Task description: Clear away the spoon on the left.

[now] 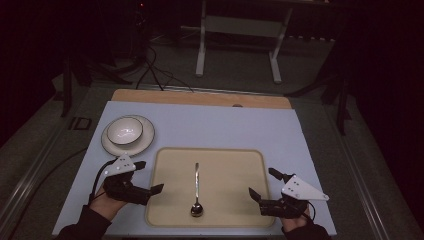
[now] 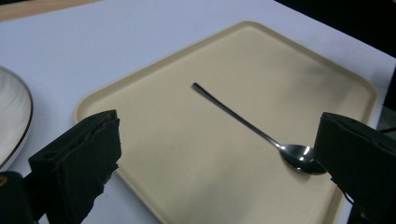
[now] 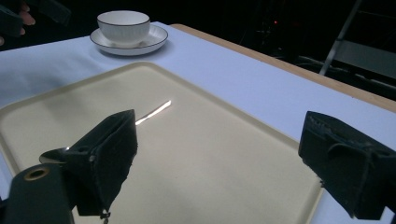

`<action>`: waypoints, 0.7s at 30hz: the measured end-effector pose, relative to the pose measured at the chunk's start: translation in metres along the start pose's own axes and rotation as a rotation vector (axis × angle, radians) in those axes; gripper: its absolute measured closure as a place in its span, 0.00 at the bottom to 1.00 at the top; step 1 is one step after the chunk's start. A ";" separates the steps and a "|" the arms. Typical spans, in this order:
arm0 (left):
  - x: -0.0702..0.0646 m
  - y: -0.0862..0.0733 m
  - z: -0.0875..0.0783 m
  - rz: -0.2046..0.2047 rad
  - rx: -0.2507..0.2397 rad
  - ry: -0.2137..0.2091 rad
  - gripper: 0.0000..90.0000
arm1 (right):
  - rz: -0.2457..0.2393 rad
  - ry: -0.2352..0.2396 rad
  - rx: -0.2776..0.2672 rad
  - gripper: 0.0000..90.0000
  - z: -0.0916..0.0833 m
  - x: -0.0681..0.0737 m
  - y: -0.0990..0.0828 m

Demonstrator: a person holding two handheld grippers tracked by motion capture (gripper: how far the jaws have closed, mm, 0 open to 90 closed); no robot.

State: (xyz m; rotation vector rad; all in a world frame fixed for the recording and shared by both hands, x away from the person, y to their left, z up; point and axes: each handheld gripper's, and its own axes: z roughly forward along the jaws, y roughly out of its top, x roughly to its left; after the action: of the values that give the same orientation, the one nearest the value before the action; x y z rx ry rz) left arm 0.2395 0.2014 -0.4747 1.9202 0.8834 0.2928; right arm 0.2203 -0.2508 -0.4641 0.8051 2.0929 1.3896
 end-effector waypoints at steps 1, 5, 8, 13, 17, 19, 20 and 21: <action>0.001 -0.002 0.000 -0.014 -0.008 0.005 0.02 | 0.000 0.001 0.001 0.13 0.000 0.000 0.000; 0.004 -0.010 0.000 -0.033 -0.009 0.025 0.02 | 0.006 0.005 -0.002 0.13 0.000 -0.001 0.000; 0.003 -0.015 0.000 -0.027 -0.020 0.050 0.02 | 0.008 0.007 0.002 0.13 0.000 -0.001 -0.001; 0.004 -0.025 0.002 -0.029 -0.029 0.098 0.02 | 0.006 0.010 0.011 0.13 0.001 -0.001 -0.001; 0.006 -0.027 0.003 -0.052 -0.042 0.087 0.02 | 0.006 0.012 0.010 0.13 0.001 -0.001 -0.001; 0.005 -0.028 0.006 -0.041 -0.036 0.100 0.02 | 0.008 0.015 0.013 0.13 0.001 -0.001 -0.002; 0.004 -0.028 0.006 -0.043 -0.037 0.101 0.02 | 0.008 0.016 0.016 0.13 0.002 -0.001 -0.002; 0.003 -0.028 0.007 -0.044 -0.040 0.096 0.02 | 0.006 0.017 0.017 0.13 0.002 -0.001 -0.002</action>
State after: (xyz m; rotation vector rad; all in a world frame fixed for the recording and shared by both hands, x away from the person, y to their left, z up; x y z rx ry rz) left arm 0.2333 0.2063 -0.5027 1.8599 0.9746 0.3768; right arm 0.2222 -0.2511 -0.4665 0.8101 2.1192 1.3882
